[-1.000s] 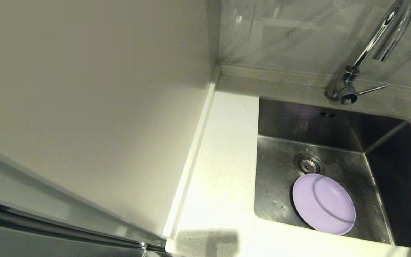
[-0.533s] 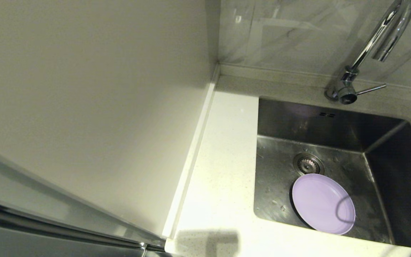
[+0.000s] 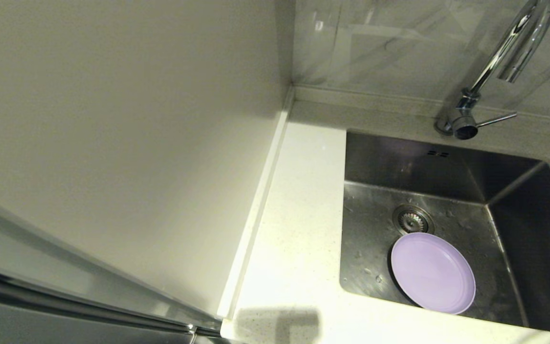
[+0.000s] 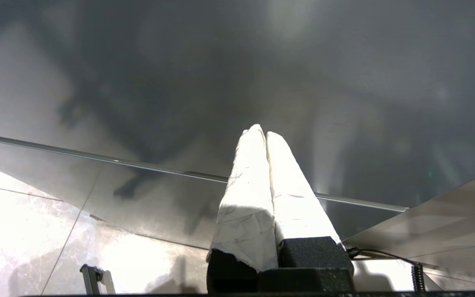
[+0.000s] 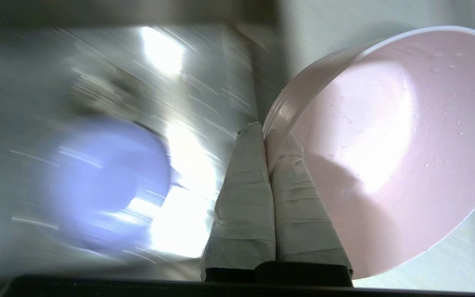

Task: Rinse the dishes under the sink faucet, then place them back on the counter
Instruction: Put a bowl back to the table from the sink

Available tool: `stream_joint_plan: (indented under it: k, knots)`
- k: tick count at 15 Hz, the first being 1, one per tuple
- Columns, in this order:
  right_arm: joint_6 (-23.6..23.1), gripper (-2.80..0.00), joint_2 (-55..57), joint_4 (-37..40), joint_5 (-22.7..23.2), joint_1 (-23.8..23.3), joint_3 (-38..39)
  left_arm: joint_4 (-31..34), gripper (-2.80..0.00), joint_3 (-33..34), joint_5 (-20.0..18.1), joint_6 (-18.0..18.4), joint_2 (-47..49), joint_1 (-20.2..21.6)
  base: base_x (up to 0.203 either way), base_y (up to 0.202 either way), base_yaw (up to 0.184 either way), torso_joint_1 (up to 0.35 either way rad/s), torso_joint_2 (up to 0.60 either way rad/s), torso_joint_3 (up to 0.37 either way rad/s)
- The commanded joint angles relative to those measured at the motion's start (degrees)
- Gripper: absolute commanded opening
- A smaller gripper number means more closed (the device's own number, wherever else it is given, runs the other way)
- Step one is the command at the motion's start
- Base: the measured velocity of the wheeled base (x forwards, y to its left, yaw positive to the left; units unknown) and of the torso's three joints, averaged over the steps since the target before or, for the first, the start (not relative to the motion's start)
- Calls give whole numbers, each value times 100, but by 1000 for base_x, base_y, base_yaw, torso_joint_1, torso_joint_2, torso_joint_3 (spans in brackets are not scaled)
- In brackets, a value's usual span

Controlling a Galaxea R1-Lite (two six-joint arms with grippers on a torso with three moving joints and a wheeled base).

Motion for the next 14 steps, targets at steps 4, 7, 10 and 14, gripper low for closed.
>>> stream_joint_plan:
  k: [4, 7, 10, 14]
  knots:
    - [-1429, -280, -286, -341, -1641, 5, 157, -2, -280, 11, 3, 1, -9, 1, 0, 0, 0, 0, 0, 0]
    - [-1680, -280, -359, -294, -2134, 5, 279, -2, -280, 18, 6, 1, -2, 1, 0, 0, 0, 0, 0, 0]
    - [-1665, -280, -384, 243, -2473, -7, 316, -2, -280, 18, 6, 1, -5, 1, 0, 0, 0, 0, 0, 0]
    - [-1172, -280, -261, 1220, -2560, -4, 273, -2, -280, 13, 2, 1, 0, 1, 0, 0, 0, 0, 0, 0]
